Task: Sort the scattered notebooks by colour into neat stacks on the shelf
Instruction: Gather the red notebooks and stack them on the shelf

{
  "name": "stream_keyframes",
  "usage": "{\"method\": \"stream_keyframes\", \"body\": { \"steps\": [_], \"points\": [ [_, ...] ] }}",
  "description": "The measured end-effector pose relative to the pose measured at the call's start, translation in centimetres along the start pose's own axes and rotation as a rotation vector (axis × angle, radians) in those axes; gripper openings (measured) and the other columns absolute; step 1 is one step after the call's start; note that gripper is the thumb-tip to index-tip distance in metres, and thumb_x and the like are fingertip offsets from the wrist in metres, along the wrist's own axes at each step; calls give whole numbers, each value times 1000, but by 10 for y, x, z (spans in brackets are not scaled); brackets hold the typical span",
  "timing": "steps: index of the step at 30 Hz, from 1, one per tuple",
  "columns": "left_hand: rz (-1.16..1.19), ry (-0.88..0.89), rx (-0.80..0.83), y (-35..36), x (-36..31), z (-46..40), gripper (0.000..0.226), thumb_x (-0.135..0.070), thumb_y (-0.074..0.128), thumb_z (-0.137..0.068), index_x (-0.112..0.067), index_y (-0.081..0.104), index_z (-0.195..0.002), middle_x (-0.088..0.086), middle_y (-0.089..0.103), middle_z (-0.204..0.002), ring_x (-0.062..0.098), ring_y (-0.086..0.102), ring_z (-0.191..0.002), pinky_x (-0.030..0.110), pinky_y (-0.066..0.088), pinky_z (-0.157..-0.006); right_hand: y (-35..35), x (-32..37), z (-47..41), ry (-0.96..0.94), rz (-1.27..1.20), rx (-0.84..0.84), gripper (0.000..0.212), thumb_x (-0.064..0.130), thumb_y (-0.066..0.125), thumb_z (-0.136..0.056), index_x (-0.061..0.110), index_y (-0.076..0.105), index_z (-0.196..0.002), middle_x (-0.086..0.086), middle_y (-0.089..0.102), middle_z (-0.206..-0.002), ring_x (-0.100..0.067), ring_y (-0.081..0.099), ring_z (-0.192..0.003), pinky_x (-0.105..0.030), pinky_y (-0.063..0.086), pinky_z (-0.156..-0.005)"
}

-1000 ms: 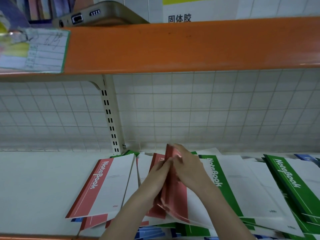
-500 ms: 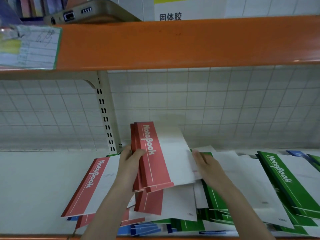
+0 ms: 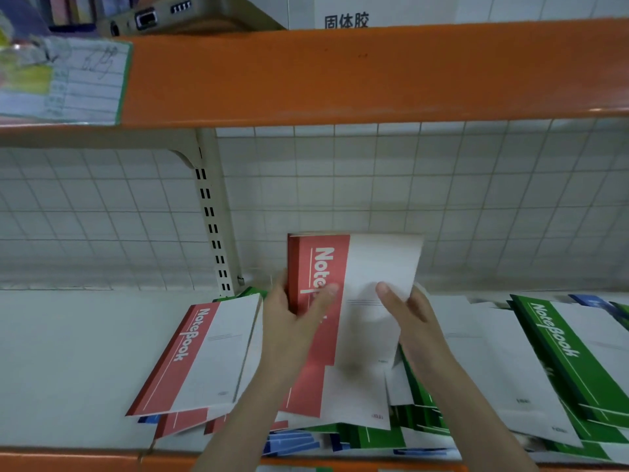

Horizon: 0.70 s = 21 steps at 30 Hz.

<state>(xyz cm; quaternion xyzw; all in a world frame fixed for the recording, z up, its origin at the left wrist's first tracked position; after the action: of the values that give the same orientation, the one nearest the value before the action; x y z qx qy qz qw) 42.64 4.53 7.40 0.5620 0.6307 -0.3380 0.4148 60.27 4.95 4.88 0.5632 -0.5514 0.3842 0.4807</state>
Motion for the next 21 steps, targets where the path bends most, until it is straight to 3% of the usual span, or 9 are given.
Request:
{"method": "stream_keyframes", "body": {
  "steps": [4, 5, 8, 9, 11, 14, 16, 18, 21],
  "points": [
    [1, -92, -47, 3, 21, 14, 48, -52, 74, -54, -34, 60, -97, -27, 68, -87, -8, 65, -81, 2, 45, -58, 7, -5, 11, -36, 62, -48, 38, 54, 59, -67, 25, 66, -91, 16, 72, -86, 1, 67, -79, -12, 52, -64],
    [-5, -108, -48, 2, 24, 16, 48, -51, 74, -53, -35, 59, -96, -29, 68, -87, -9, 64, -81, 1, 44, -57, 8, -6, 12, -44, 108, -44, 37, 53, 56, -70, 25, 66, -90, 10, 72, -86, -3, 67, -77, -14, 53, -63],
    [-18, -123, -40, 4, 25, 14, 47, -48, 75, -55, -37, 58, -97, -28, 68, -88, -8, 65, -81, 2, 45, -58, 8, -4, 13, -103, 236, -26, 49, 52, 49, -79, 7, 64, -94, -23, 64, -83, -36, 59, -74, -44, 53, -71],
    [-12, -123, -41, 4, 24, 12, 49, -49, 75, -54, -35, 58, -98, -25, 69, -88, -5, 66, -81, 4, 47, -59, 6, -1, 12, -141, 250, -19, 54, 51, 48, -81, -1, 61, -88, -24, 57, -72, -38, 51, -62, -44, 48, -62],
    [9, -144, -35, 8, 22, 6, 54, -51, 76, -49, -33, 60, -98, -21, 70, -88, -1, 67, -80, 11, 51, -57, 1, 8, 11, -223, 284, -16, 54, 51, 45, -86, -1, 54, -78, -9, 42, -56, -22, 38, -48, -34, 36, -50],
    [28, -239, 68, 24, 18, 0, 55, -52, 75, -50, -32, 62, -100, -20, 71, -86, -2, 68, -77, 16, 49, -61, -13, 22, 10, -267, 285, -30, 27, 44, 40, -92, 23, 58, -95, -7, 56, -68, -14, 56, -58, -18, 47, -55],
    [5, -298, 163, 42, 15, 1, 48, -52, 74, -56, -37, 61, -99, -22, 71, -86, -3, 68, -76, 15, 47, -61, -31, 24, 8, -225, 279, -33, 30, 40, 38, -94, 20, 57, -107, -4, 66, -86, -14, 66, -76, -13, 50, -63],
    [-61, -295, 232, 62, 10, 4, 45, -57, 69, -60, -39, 60, -99, -19, 71, -91, -2, 67, -79, 15, 46, -62, -53, 24, 9, -108, 279, -78, 35, 43, 38, -93, 17, 59, -102, -7, 67, -89, -9, 65, -80, -8, 47, -66],
    [-121, -284, 312, 95, 3, 13, 39, -63, 51, -74, -35, 60, -100, -14, 71, -90, 2, 69, -78, 14, 48, -59, -96, 19, 15, 93, 265, -171, 25, 44, 41, -94, 29, 61, -92, 20, 67, -89, 10, 59, -89, -3, 38, -72]
  ]
}}
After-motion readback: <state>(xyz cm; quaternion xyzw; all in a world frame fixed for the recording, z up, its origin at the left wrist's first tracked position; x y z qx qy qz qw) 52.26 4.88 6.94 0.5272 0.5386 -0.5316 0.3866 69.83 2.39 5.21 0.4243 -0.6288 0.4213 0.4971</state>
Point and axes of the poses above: each hand's wrist, its own z-axis away from the middle knuckle, its own y-axis out of the palm, x = y × z, the point moved 5 cm from there along -z, towards the middle knuckle
